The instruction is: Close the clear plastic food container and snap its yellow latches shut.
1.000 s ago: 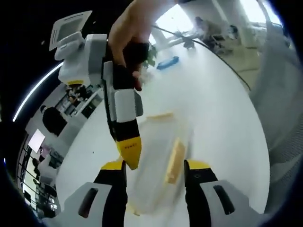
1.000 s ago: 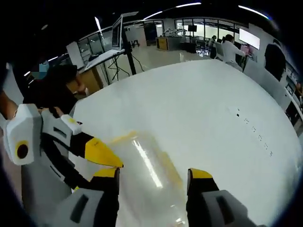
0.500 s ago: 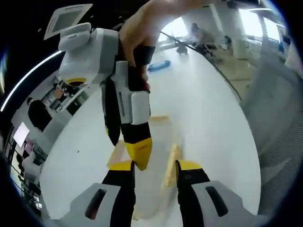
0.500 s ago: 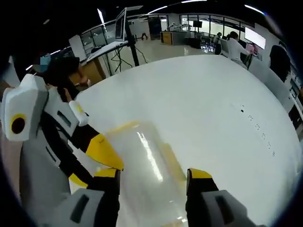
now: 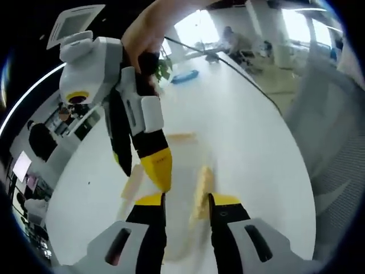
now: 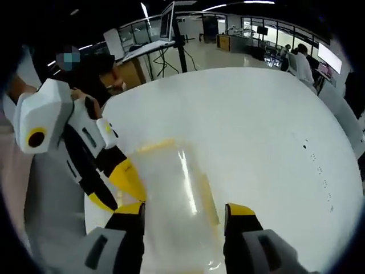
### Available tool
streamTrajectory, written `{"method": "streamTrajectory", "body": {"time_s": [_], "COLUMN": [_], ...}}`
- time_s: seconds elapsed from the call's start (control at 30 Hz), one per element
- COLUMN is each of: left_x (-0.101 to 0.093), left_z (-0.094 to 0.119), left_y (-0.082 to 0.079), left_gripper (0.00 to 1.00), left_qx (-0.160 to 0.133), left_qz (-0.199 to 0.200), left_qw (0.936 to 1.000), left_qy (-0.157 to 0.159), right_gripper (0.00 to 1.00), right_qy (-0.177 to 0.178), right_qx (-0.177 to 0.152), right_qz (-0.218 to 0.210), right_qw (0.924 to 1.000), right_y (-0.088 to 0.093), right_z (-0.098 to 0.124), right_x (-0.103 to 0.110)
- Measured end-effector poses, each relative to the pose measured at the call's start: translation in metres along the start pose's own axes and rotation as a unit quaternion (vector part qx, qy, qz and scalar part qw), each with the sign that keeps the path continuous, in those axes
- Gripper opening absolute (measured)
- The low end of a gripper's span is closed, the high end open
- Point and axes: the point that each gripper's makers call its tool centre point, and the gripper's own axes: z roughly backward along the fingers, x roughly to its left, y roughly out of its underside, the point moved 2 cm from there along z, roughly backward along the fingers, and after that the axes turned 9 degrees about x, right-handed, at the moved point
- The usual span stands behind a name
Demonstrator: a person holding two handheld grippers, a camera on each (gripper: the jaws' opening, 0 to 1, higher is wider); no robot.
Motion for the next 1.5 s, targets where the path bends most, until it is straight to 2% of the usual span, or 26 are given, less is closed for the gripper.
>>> {"method": "streamTrajectory", "body": {"time_s": [0.03,0.07,0.23,0.47,0.5,0.53,0.57,0.6,0.67,0.77,0.9,1.07,1.2,1.27,1.33,1.4,1.5], "left_x": [0.0,0.0,0.0,-0.003,-0.001,-0.01,-0.001,0.0,-0.003,-0.001,-0.001,0.0,0.001,0.001,0.001,0.002,0.007], "left_z": [0.0,0.0,-0.001,-0.004,-0.003,-0.006,0.003,0.006,-0.004,-0.004,-0.004,-0.003,-0.001,-0.001,0.0,0.005,0.013], "left_y": [0.0,0.001,0.002,0.005,0.004,0.0,0.007,0.008,0.006,0.006,0.004,0.0,-0.002,-0.003,-0.002,-0.006,-0.012], "left_gripper": [0.26,0.25,0.24,0.21,0.21,0.2,0.19,0.19,0.19,0.2,0.21,0.24,0.25,0.27,0.32,0.36,0.37], "left_qx": [-0.001,-0.001,-0.006,-0.01,-0.012,-0.024,-0.014,-0.014,-0.016,-0.026,-0.016,-0.015,-0.027,-0.021,-0.013,-0.026,-0.049], "left_qz": [0.002,0.004,-0.001,-0.021,-0.017,-0.038,-0.02,-0.018,-0.018,0.002,0.001,0.042,0.071,0.073,0.074,0.092,0.131], "left_qw": [1.0,1.0,1.0,0.999,0.999,0.9989,0.9989,0.9989,0.9989,0.999,0.999,0.9985,0.9968,0.9966,0.9965,0.9947,0.9895], "left_qy": [0.001,0.001,-0.003,-0.039,-0.04,-0.017,-0.041,-0.04,-0.041,-0.036,-0.041,-0.033,-0.026,-0.031,-0.036,-0.037,-0.038], "right_gripper": [0.51,0.51,0.51,0.51,0.51,0.51,0.51,0.51,0.51,0.51,0.51,0.52,0.53,0.53,0.53,0.53,0.53], "right_qy": [-0.013,-0.007,-0.023,-0.027,-0.028,-0.028,-0.028,-0.028,-0.026,-0.025,-0.019,-0.011,0.001,0.013,0.027,0.041,0.062], "right_qx": [-0.002,-0.003,-0.004,0.01,0.012,0.013,0.013,0.012,0.002,-0.01,-0.019,-0.024,-0.028,-0.033,-0.038,-0.043,-0.051], "right_qz": [-0.01,-0.001,0.001,-0.007,-0.007,-0.009,-0.008,-0.008,-0.009,-0.011,-0.005,-0.001,-0.014,-0.024,-0.032,-0.043,-0.062], "right_qw": [0.9999,1.0,0.9997,0.9996,0.9995,0.9995,0.9995,0.9995,0.9996,0.9996,0.9996,0.9997,0.9995,0.9991,0.9984,0.9973,0.9948], "right_y": [0.001,0.001,0.001,0.002,0.002,0.002,0.002,0.002,0.003,0.004,0.004,0.002,0.003,0.003,0.003,0.005,0.008], "right_z": [-0.001,-0.001,-0.003,-0.005,-0.005,-0.005,-0.005,-0.005,-0.004,-0.004,-0.003,-0.002,0.0,0.001,0.002,0.003,0.006], "right_x": [0.001,-0.003,-0.001,0.0,0.0,-0.001,0.0,0.0,0.0,-0.001,0.0,0.0,0.0,0.001,0.002,0.003,0.004]}}
